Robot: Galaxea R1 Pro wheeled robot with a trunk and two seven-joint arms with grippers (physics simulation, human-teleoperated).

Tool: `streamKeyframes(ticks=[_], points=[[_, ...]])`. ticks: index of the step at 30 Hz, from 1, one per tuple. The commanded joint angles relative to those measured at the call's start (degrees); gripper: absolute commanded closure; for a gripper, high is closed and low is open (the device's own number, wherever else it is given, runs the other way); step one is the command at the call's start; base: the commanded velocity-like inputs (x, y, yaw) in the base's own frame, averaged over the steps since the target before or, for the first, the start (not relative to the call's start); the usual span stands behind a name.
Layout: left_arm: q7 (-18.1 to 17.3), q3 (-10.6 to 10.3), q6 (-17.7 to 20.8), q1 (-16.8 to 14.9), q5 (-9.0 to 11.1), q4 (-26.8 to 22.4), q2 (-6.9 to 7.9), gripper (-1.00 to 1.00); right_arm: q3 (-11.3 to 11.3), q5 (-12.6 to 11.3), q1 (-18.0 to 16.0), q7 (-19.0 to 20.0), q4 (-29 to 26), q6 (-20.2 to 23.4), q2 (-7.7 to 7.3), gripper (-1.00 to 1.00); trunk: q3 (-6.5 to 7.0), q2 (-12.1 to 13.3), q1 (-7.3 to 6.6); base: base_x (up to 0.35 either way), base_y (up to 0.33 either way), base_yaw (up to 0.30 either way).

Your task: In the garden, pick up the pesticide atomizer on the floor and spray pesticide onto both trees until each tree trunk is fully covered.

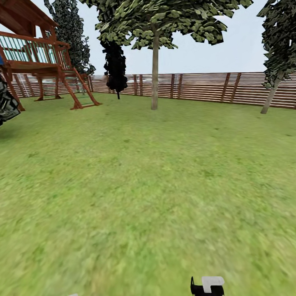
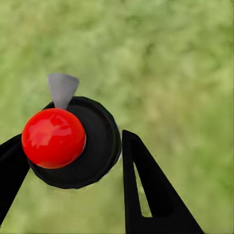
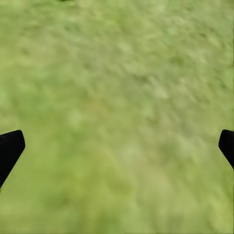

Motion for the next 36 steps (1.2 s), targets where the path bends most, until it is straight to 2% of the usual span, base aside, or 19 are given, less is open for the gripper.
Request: streamKeyframes(ticks=[1, 18, 26, 36], points=[[0.17, -0.48, -0.15, -0.02, 0.3, 0.0, 0.01, 1.0, -0.21, 0.59, -0.04, -0.42, 0.05, -0.03, 0.02, -1.0, -0.05, -0.02, 0.03, 0.338, 0.0, 0.0], [0.17, -0.48, -0.08, -0.02, 0.32, 0.0, 0.01, 1.0, -0.21, 0.6, -0.04, -0.42, 0.05, -0.03, 0.02, -1.0, -0.05, -0.02, 0.03, 0.338, 0.0, 0.002], [0.17, -0.48, -0.1, -0.02, 0.3, 0.0, 0.01, 1.0, -0.21, 0.58, -0.04, -0.42, 0.05, -0.03, 0.02, -1.0, -0.05, -0.02, 0.03, 0.338, 0.0, 0.17], [0.17, -0.48, -0.08, -0.02, 0.31, 0.0, 0.01, 1.0, -0.21, 0.68, -0.04, -0.34, 0.14, -0.03, -0.07, -1.0, -0.05, -0.02, 0.03, 0.338, 0.0, 0.016]])
